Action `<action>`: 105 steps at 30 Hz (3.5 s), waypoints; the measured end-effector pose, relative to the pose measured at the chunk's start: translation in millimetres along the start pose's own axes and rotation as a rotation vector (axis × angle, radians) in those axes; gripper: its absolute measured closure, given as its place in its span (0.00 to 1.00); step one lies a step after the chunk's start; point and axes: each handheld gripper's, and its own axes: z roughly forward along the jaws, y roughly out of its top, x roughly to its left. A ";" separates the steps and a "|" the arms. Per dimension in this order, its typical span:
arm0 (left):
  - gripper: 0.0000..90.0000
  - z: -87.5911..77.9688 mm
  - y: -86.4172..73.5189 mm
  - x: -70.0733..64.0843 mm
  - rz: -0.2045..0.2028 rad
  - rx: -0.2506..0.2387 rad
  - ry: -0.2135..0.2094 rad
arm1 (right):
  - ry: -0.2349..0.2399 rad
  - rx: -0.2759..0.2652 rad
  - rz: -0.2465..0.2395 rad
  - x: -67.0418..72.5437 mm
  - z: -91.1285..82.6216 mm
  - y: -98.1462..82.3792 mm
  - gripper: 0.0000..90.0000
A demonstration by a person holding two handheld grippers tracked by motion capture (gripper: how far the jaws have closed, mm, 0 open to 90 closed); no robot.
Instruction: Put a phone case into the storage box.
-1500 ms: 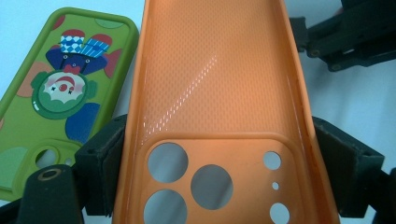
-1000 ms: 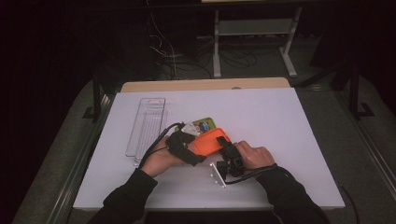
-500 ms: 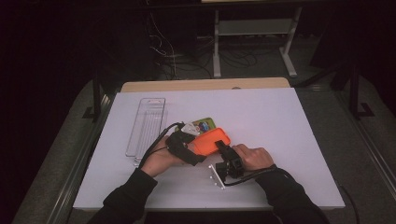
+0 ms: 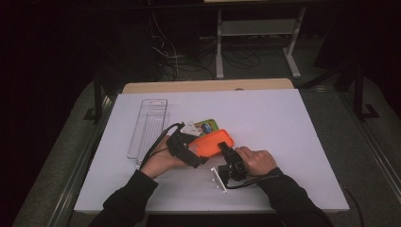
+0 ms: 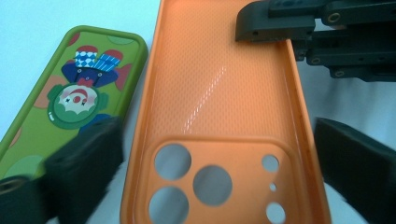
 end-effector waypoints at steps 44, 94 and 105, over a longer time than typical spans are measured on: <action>0.00 -6.5 -7.5 10.0 0.024 0.026 0.034 | 0.218 0.080 0.655 -36.7 4.1 -53.7 0.87; 0.00 -11.6 -7.1 17.4 -0.064 -0.054 0.019 | 0.555 -0.027 1.441 -57.7 13.9 -96.9 0.87; 0.00 -21.6 11.6 25.5 -0.133 -0.183 -0.012 | 0.563 -0.049 1.453 -60.4 8.7 -92.6 0.88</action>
